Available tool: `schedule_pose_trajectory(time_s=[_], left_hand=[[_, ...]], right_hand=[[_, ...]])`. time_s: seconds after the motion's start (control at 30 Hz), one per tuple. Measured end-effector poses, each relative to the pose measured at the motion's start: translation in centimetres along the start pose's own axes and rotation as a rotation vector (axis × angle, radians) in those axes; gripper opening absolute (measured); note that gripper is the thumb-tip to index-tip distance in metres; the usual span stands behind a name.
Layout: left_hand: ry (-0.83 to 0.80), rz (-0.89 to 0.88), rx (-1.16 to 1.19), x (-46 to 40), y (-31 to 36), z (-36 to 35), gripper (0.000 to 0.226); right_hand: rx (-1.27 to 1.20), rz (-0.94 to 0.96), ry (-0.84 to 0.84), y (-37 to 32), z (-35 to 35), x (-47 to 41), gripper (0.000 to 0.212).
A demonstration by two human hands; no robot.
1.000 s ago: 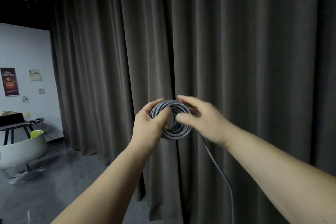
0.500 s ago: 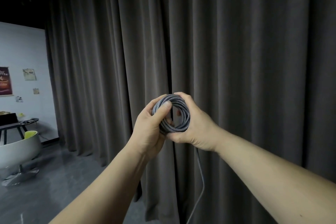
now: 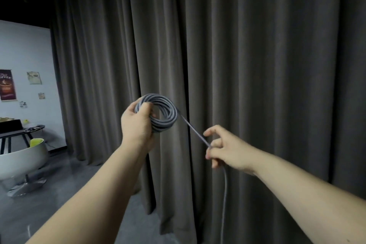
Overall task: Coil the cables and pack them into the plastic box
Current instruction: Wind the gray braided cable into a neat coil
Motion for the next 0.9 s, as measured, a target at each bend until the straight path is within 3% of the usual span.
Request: schedule_pose_trajectory(time_s=[0.1,0.17,0.23,0.33,0.4,0.5,0.6,0.8,0.9], left_hand=[[0.078,-0.038,-0.104,-0.9,-0.1,1.4,0.03],[0.091,-0.077,-0.202,-0.9,-0.3,1.5,0.034],[0.081,-0.117,-0.304,-0.4,-0.6,1.2,0.034],[-0.018,-0.085,-0.372,0.6,-1.4,0.4,0.033],[-0.125,0.008,-0.331,1.4,-2.1,-0.4,0.037],[-0.286,0.158,-0.185,2.7,-2.9,-1.6,0.033],[-0.315,0.206,-0.107,3.4,-2.9,-1.9,0.039],[-0.35,0.097,-0.252,4.0,-3.5,-2.6,0.071],[-0.352,0.057,-0.288,3.8,-3.4,-2.2,0.068]], right_hand=[[0.437,0.163,0.233,-1.6,1.8,0.0,0.018],[0.834,0.318,0.163,-4.1,0.5,0.1,0.017],[0.944,0.464,0.06,-6.6,-1.4,0.1,0.022],[0.716,0.653,0.039,-9.7,-2.8,-0.1,0.019],[0.522,0.657,0.089,-9.9,-2.8,-0.8,0.014],[0.233,0.524,0.193,-8.5,-2.6,-1.8,0.017],[0.086,0.412,0.238,-7.4,-2.5,-2.3,0.032],[-0.095,0.214,0.3,-6.3,-1.4,-2.7,0.042],[-0.169,0.128,0.165,-5.9,-1.2,-2.6,0.037]])
Point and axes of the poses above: each hand's wrist, its own x-axis away from the middle knuckle, its own z-axis out of the back of the hand, y = z × x, the point moved 5 cm from there along -x, towards the middle knuckle, and after that the axes turned 4 degrees about z, right-handed, at the moved point
